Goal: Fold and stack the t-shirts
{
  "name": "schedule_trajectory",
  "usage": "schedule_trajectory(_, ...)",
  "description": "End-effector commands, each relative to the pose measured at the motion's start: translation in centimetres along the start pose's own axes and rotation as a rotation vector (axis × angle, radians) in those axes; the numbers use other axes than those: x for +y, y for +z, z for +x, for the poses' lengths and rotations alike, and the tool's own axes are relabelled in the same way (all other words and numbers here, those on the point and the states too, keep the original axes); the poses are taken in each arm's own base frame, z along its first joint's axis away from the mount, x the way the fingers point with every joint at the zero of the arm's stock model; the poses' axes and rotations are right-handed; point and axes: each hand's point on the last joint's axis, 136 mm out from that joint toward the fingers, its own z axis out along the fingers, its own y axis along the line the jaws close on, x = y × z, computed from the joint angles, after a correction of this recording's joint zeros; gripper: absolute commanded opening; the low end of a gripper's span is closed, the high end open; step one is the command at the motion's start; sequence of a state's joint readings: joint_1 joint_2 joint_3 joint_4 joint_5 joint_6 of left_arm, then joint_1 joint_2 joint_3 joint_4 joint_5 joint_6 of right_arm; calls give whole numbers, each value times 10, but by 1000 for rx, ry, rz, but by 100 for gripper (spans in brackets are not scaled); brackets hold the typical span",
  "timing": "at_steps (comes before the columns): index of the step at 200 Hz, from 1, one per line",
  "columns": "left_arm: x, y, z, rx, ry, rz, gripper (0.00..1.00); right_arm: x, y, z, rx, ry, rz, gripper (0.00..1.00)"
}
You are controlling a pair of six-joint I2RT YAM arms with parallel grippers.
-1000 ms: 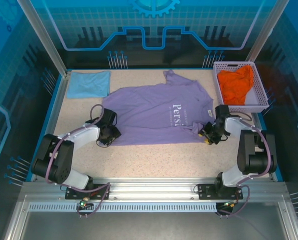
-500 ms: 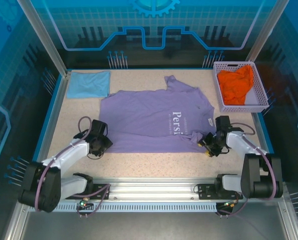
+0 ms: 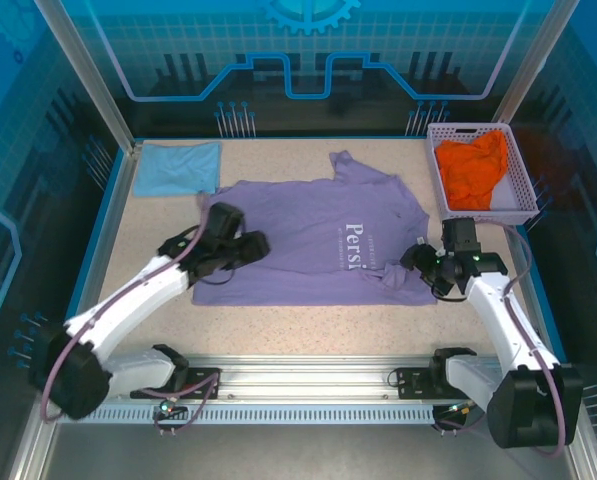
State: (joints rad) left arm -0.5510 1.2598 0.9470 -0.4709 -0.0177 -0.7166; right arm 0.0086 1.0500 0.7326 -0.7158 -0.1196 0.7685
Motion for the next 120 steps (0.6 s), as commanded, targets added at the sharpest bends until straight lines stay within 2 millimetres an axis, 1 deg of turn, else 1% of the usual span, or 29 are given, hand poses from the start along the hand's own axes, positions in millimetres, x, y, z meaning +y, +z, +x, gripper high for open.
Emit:
schedule_trajectory(1,-78,36,33,164,196,221,60,14,12,6,93,-95,-30,62)
schedule_trajectory(10,-103,50,45,215,210,264,59,13,18,9,132,-104,-9,59)
schedule_trajectory(21,-126,67,59,258,191,306,59,14,25,15,177,-124,2,56)
schedule_trajectory(29,-141,79,68,298,158,343,58,17,29,19,205,-144,-1,53)
schedule_trajectory(35,-147,88,72,322,112,355,57,18,32,20,215,-155,5,53)
schedule_trajectory(49,-153,113,79,367,-22,363,55,22,36,23,230,-182,14,53)
schedule_trajectory(57,-152,128,84,390,-85,353,54,23,38,24,234,-195,30,53)
schedule_trajectory(68,-153,141,89,419,-134,329,52,24,38,24,230,-220,65,55)
schedule_trajectory(76,-156,146,93,425,-131,312,52,25,38,25,228,-239,90,56)
schedule_trajectory(84,-156,149,97,427,-127,282,51,21,41,29,238,-252,126,56)
schedule_trajectory(86,-157,149,97,424,-124,281,50,27,38,24,223,-260,117,56)
schedule_trajectory(88,-157,150,98,425,-123,279,50,29,38,24,221,-264,121,56)
schedule_trajectory(100,-162,153,104,425,-125,270,48,28,38,23,218,-284,167,56)
schedule_trajectory(120,-158,161,113,434,-164,233,43,28,40,23,205,-315,225,56)
